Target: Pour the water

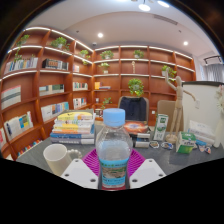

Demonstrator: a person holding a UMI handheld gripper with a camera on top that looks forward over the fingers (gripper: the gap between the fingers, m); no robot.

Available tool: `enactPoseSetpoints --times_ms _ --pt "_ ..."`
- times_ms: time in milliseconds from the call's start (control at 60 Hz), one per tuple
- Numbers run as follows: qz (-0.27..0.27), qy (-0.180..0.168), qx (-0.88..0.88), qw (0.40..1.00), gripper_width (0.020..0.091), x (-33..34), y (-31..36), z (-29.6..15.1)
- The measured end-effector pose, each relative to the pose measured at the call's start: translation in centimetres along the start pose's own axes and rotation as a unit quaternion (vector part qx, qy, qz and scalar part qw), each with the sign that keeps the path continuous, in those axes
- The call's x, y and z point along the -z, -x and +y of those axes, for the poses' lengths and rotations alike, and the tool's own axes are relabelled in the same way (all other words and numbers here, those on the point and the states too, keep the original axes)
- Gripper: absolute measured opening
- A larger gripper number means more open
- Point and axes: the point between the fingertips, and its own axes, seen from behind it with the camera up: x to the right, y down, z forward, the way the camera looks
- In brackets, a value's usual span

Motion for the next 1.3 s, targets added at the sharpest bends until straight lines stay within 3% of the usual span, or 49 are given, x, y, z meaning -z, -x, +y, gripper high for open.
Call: enactPoseSetpoints --times_ms 267,483,633,683,717,750,800,967,1300 --pt "0.003 0.002 -0.010 1.000 0.0306 -1.0 0.0 4.1" --pt "0.013 -0.001 -0.009 1.000 0.0309 -1.0 -0.1 4.2" --pt "0.025 -0.005 -0.014 1.000 0.0443 -1.0 -0.3 4.1" --pt "0.022 0.008 -0.018 1.000 0.0478 -0.9 -0.1 4.8" --pt "0.023 0.021 -0.024 0.999 0.0555 -1.0 0.0 5.6" --pt "0.023 0.033 -0.031 0.999 0.0693 -0.8 0.1 6.1" --pt "0.020 0.037 -0.041 0.998 0.0791 -0.3 0.3 6.4" --pt "0.038 0.027 -0.064 0.997 0.0800 3.4 -0.6 6.1" --pt "0.143 0.011 -0.069 0.987 0.0808 13.3 -6.2 3.1"
